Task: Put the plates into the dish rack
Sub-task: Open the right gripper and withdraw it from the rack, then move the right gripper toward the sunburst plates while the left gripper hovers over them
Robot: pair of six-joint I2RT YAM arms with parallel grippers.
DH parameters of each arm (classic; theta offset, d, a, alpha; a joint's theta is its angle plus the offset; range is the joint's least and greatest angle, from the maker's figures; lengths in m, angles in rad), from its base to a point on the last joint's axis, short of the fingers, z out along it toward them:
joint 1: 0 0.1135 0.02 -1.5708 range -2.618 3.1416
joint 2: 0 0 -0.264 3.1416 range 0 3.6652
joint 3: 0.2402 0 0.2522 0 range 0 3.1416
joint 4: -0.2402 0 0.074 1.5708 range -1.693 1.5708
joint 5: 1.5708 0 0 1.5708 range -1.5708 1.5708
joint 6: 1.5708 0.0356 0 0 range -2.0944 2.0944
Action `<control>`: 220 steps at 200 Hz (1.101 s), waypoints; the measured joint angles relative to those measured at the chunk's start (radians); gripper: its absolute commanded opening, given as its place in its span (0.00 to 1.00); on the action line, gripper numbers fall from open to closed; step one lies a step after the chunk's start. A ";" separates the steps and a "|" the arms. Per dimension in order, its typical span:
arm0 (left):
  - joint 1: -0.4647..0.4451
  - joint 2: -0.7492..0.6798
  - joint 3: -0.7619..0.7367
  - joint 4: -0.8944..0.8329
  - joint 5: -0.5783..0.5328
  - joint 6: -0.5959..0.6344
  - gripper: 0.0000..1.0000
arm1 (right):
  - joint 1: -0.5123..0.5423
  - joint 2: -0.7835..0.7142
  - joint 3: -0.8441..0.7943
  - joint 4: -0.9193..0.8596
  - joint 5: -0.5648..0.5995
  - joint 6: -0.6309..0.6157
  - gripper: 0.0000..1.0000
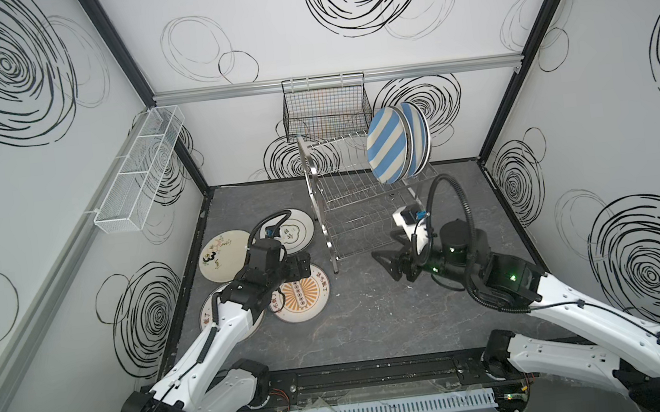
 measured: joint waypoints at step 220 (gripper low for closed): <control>0.129 0.356 -0.038 0.152 -0.097 -0.093 0.96 | 0.020 -0.202 -0.527 0.251 -0.146 0.362 0.89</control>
